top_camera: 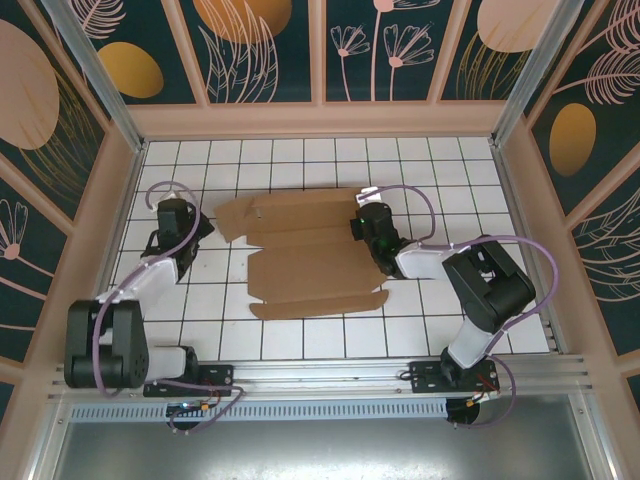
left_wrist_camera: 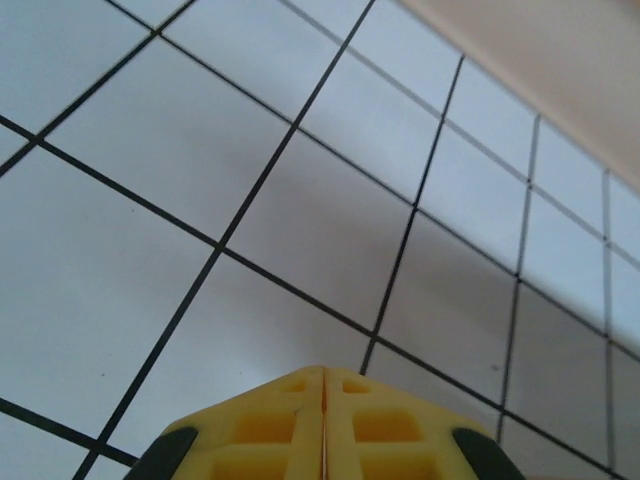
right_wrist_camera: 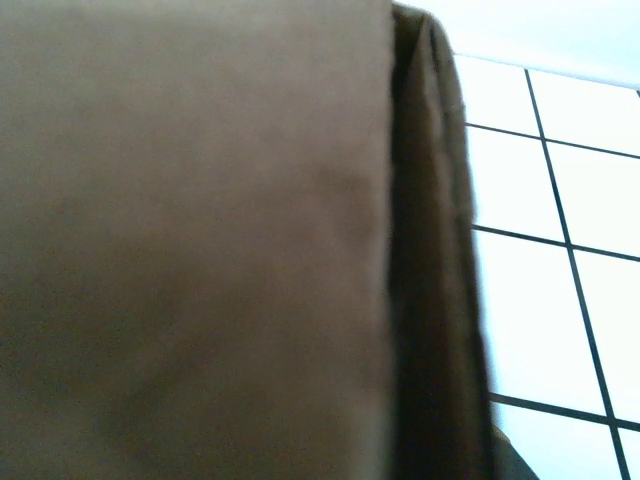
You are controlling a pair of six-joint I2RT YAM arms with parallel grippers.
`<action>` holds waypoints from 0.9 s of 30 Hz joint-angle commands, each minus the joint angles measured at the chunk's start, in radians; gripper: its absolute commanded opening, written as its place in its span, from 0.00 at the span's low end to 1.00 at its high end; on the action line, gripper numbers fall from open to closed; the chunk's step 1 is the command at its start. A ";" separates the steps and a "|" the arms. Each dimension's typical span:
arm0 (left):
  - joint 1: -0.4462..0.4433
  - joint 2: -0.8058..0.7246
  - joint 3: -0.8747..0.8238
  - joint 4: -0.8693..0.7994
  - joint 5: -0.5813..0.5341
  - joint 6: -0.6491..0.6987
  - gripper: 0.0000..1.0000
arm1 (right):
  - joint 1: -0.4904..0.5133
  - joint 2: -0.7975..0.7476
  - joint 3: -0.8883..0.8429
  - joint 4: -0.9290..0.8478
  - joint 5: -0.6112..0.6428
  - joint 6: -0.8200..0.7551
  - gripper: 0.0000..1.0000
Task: Fold the paper box
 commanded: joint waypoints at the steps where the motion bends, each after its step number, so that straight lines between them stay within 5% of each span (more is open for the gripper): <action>1: 0.013 0.043 0.078 0.075 0.024 0.069 0.09 | -0.005 0.025 -0.007 0.018 -0.012 -0.029 0.00; 20: 0.013 0.174 0.027 0.290 0.547 0.002 0.14 | -0.032 0.031 0.042 -0.041 -0.061 0.015 0.00; 27: 0.000 0.126 -0.043 0.342 0.590 -0.086 0.14 | -0.036 0.046 0.063 -0.061 -0.059 0.036 0.00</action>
